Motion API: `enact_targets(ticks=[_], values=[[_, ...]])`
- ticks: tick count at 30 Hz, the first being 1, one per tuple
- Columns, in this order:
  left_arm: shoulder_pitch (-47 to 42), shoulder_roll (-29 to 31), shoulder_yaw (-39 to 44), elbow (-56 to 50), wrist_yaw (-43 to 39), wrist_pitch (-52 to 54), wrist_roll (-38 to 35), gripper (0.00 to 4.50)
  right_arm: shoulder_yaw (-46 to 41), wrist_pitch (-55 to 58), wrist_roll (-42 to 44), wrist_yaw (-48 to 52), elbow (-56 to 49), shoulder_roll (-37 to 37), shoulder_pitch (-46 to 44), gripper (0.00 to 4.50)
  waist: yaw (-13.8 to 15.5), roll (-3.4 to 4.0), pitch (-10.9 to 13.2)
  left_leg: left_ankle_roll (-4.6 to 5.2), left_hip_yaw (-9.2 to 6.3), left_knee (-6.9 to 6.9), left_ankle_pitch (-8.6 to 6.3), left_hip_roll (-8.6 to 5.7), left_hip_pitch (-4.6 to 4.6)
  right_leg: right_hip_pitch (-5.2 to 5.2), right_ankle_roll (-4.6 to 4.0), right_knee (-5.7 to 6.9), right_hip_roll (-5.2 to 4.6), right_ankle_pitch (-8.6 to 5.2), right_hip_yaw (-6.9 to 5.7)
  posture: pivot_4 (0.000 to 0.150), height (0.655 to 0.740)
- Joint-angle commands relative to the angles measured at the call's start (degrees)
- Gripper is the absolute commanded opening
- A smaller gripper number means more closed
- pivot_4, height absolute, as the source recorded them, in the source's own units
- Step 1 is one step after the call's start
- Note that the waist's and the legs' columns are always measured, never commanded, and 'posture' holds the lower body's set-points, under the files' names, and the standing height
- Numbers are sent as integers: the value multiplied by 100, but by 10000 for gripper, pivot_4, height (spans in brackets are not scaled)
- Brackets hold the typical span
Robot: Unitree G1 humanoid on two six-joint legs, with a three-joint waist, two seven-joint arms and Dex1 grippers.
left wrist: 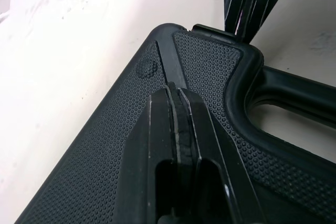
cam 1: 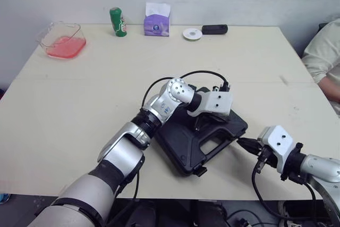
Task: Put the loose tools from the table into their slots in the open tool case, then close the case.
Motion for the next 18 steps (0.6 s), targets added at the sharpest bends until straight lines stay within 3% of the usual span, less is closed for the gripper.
enact_targets(ticks=[1,4,18], values=[[400,26,-565,460,-157,202,590,453,-156,-57,136,21,-271,-77,-192,206,-1,-1,0,1,0,-4,-1,0,14,13,0,-6,0,0,0,1500,7400],[421,28,-548,436,-159,213,601,453,-88,-51,115,38,-233,-82,-312,206,-23,-1,0,6,0,-40,-4,2,77,66,0,-31,1,0,2,1500,7400],[494,97,-464,236,-134,299,531,453,90,-34,37,164,-243,-104,-455,206,-67,-8,-8,5,-3,-44,-5,7,81,60,-1,-31,10,0,12,1500,7400]])
